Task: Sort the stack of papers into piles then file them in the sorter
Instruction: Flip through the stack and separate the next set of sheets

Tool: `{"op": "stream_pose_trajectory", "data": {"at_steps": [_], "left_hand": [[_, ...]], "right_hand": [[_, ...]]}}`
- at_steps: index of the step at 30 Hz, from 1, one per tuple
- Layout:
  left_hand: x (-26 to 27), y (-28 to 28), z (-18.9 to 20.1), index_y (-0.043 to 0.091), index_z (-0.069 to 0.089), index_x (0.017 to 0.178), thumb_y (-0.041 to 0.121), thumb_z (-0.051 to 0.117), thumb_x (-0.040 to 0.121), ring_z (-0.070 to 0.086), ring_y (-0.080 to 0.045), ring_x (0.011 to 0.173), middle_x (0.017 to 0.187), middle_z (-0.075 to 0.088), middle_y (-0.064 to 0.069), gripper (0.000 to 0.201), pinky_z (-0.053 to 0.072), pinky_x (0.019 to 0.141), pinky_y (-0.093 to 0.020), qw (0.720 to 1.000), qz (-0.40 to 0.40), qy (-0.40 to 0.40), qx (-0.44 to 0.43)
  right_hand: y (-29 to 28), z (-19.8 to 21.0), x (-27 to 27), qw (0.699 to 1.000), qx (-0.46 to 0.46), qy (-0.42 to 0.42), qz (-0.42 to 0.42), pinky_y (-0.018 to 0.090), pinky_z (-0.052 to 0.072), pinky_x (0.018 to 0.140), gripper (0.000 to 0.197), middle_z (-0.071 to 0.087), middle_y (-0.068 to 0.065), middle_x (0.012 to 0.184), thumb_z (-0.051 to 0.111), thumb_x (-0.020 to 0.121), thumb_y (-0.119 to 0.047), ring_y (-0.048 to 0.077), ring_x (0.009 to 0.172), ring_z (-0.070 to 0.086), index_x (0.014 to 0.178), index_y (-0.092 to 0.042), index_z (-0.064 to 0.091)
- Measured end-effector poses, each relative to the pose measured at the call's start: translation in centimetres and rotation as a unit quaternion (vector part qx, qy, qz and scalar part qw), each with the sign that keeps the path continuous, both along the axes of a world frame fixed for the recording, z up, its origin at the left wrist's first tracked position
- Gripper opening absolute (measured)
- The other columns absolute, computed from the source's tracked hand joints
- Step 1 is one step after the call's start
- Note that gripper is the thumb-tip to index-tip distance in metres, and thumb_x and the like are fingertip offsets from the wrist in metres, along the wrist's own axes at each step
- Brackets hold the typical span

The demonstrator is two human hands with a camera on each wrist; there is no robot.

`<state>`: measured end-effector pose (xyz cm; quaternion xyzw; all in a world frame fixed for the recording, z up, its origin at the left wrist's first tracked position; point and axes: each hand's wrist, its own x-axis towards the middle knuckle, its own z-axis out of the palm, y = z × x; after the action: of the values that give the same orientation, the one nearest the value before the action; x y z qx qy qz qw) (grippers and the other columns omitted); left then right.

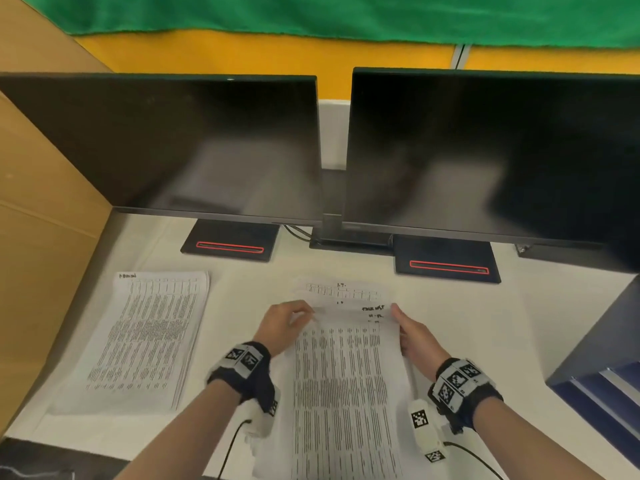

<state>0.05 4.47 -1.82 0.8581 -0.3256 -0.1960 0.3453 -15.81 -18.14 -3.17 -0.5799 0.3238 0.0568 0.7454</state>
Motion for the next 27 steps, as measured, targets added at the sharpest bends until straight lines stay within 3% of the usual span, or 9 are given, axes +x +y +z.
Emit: {"op": "stream_pose_trajectory", "data": {"at_steps": [3, 5, 7, 9, 13, 18, 23, 25, 27], "left_hand": [[-0.1, -0.4, -0.4, 0.016, 0.068, 0.089, 0.021, 0.058, 0.09, 0.061, -0.013, 0.083, 0.09, 0.069, 0.006, 0.012, 0.045, 0.078, -0.026, 1.0, -0.005, 0.019, 0.009], [0.3, -0.6, -0.2, 0.015, 0.068, 0.082, 0.025, 0.057, 0.091, 0.059, -0.015, 0.078, 0.085, 0.067, 0.001, 0.017, 0.043, 0.074, -0.027, 1.0, 0.011, 0.016, 0.014], [1.2, -0.6, 0.2, 0.012, 0.068, 0.08, 0.032, 0.053, 0.093, 0.057, -0.019, 0.075, 0.083, 0.062, -0.005, 0.028, 0.042, 0.071, -0.03, 0.997, 0.071, -0.023, 0.018], [2.3, -0.6, 0.7, 0.009, 0.066, 0.083, 0.029, 0.05, 0.094, 0.055, -0.023, 0.076, 0.085, 0.057, -0.007, 0.028, 0.042, 0.071, -0.031, 0.991, 0.114, -0.069, 0.02], [3.3, -0.9, 1.0, 0.007, 0.065, 0.09, 0.017, 0.053, 0.09, 0.057, -0.026, 0.083, 0.092, 0.059, -0.012, 0.016, 0.047, 0.077, -0.032, 0.996, 0.027, -0.066, 0.053], [3.0, -1.8, 1.0, 0.021, 0.067, 0.095, 0.023, 0.059, 0.084, 0.057, -0.02, 0.093, 0.097, 0.052, 0.002, 0.014, 0.047, 0.088, -0.035, 0.982, -0.071, -0.04, 0.17], [2.6, -2.5, 1.1, 0.021, 0.058, 0.084, 0.03, 0.065, 0.078, 0.054, -0.017, 0.082, 0.092, 0.053, 0.003, 0.013, 0.043, 0.079, -0.031, 0.969, -0.102, -0.096, 0.205], [2.3, -2.7, 1.3, 0.019, 0.056, 0.078, 0.027, 0.062, 0.079, 0.055, -0.021, 0.079, 0.088, 0.058, 0.0, 0.01, 0.04, 0.074, -0.031, 0.962, -0.122, -0.128, 0.206], [2.1, -2.8, 1.3, 0.017, 0.057, 0.077, 0.023, 0.059, 0.082, 0.057, -0.023, 0.079, 0.085, 0.063, -0.001, 0.009, 0.037, 0.071, -0.03, 0.958, -0.138, -0.158, 0.194]], "right_hand": [[0.0, 0.3, -0.6, 0.999, 0.026, -0.023, 0.023, 0.039, 0.047, 0.097, 0.043, 0.071, 0.006, 0.113, 0.057, 0.087, -0.044, 0.022, 0.107, 0.066, 0.117, -0.014, 0.065], [0.0, 0.2, -1.0, 0.999, 0.031, -0.035, 0.023, 0.043, 0.046, 0.1, 0.037, 0.071, 0.009, 0.112, 0.065, 0.083, -0.032, 0.025, 0.107, 0.066, 0.114, -0.011, 0.067], [-0.1, -0.4, -1.2, 0.998, -0.031, -0.041, 0.027, 0.046, 0.044, 0.103, 0.028, 0.073, 0.007, 0.106, 0.072, 0.079, -0.018, 0.024, 0.104, 0.067, 0.106, -0.012, 0.072], [-0.2, -0.8, -1.4, 0.993, -0.101, -0.032, 0.044, 0.041, 0.042, 0.104, 0.023, 0.075, 0.004, 0.1, 0.074, 0.076, -0.014, 0.02, 0.102, 0.066, 0.098, -0.014, 0.075], [0.1, -0.2, -1.3, 0.988, -0.134, -0.034, 0.061, 0.024, 0.041, 0.09, 0.017, 0.075, 0.006, 0.091, 0.07, 0.076, 0.0, 0.014, 0.093, 0.065, 0.089, -0.009, 0.077], [0.1, -0.1, -1.4, 0.987, -0.134, -0.027, 0.084, 0.011, 0.042, 0.08, 0.016, 0.075, 0.007, 0.091, 0.071, 0.075, 0.003, 0.01, 0.092, 0.065, 0.086, -0.007, 0.077], [0.2, -0.4, -1.5, 0.991, -0.121, -0.027, 0.05, 0.018, 0.044, 0.083, 0.02, 0.074, 0.004, 0.095, 0.075, 0.073, -0.006, 0.015, 0.097, 0.065, 0.093, -0.005, 0.074], [0.3, -1.0, -1.3, 0.993, -0.111, -0.023, 0.016, 0.025, 0.046, 0.092, 0.045, 0.069, 0.009, 0.107, 0.082, 0.064, -0.02, 0.022, 0.105, 0.062, 0.103, -0.001, 0.069], [0.7, -0.9, -1.2, 0.991, -0.13, -0.018, -0.021, 0.019, 0.043, 0.087, 0.039, 0.062, 0.01, 0.112, 0.081, 0.068, -0.014, 0.023, 0.106, 0.056, 0.102, -0.003, 0.066]]}}
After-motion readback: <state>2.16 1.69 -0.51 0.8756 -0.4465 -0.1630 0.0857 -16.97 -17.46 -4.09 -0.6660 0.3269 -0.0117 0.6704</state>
